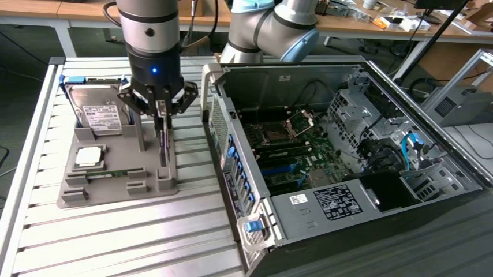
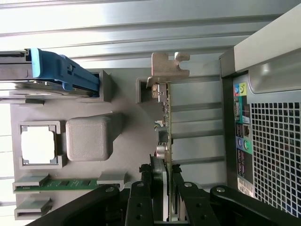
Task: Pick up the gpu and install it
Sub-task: 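Pick up the gpu and move the gpu toward the slot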
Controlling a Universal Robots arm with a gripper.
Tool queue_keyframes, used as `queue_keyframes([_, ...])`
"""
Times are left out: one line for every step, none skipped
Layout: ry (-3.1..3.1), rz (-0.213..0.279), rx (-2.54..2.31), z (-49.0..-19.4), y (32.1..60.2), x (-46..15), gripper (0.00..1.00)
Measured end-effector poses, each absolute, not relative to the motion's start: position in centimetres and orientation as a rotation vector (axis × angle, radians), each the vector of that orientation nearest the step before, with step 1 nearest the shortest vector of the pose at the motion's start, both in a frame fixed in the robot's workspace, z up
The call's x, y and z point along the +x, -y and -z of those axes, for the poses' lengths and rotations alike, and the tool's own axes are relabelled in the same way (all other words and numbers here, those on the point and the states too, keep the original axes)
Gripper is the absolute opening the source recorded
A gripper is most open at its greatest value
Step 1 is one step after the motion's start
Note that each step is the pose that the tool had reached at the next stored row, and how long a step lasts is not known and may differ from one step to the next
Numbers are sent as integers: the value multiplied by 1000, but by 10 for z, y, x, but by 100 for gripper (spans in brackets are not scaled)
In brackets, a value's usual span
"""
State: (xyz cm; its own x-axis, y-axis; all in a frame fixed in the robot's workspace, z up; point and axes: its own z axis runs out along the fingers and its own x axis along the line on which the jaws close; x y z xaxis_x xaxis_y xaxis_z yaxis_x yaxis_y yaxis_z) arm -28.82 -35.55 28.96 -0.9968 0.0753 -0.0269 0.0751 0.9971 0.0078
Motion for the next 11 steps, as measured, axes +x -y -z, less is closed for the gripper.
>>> queue_keyframes([-3112, -11, 117, -290, 355, -288, 27])
queue_keyframes([-3112, -10, 117, -291, 355, -288, 27])
queue_keyframes([-3112, -10, 117, -292, 355, -288, 27])
queue_keyframes([-3112, -11, 117, -293, 355, -288, 27])
queue_keyframes([-3112, -11, 117, -293, 355, -288, 27])
queue_keyframes([-3112, -11, 117, -294, 355, -288, 27])
queue_keyframes([-3112, -11, 117, -294, 355, -288, 27])
queue_keyframes([-3112, -11, 117, -295, 355, -288, 27])
queue_keyframes([-3112, -11, 117, -296, 355, -288, 27])
queue_keyframes([-3112, -11, 117, -296, 355, -288, 27])
queue_keyframes([-3112, -11, 117, -297, 355, -288, 27])
